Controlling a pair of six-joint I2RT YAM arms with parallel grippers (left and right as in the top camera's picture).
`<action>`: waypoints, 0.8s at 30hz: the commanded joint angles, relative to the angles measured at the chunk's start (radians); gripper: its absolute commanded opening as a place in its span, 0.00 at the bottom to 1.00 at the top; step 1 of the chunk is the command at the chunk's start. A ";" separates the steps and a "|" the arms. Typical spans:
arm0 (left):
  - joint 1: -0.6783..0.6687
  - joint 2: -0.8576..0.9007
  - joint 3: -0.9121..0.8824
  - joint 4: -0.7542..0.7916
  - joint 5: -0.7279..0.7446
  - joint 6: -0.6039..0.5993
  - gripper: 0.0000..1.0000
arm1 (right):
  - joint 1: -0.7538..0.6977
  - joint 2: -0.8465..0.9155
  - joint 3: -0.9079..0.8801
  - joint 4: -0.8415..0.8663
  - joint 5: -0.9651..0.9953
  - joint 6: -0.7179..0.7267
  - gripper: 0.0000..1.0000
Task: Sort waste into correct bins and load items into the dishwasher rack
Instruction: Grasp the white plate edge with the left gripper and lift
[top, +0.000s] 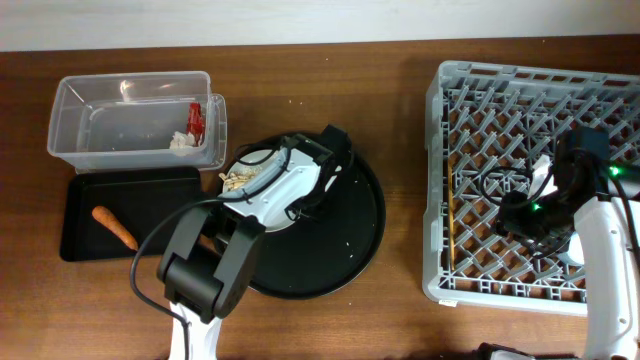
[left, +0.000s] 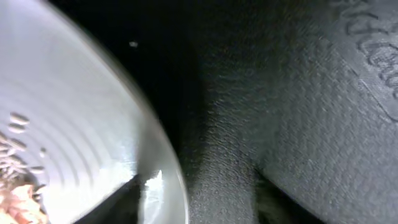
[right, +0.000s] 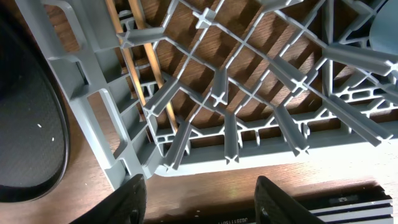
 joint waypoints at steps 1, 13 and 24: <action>0.000 0.033 0.005 -0.002 -0.013 0.008 0.34 | 0.005 -0.015 -0.008 0.005 -0.007 0.000 0.56; 0.000 0.031 0.217 -0.185 -0.047 -0.033 0.00 | 0.005 -0.015 -0.008 0.005 -0.006 0.000 0.56; 0.002 -0.078 0.270 -0.397 -0.099 -0.215 0.00 | 0.005 -0.015 -0.007 0.006 0.005 0.000 0.56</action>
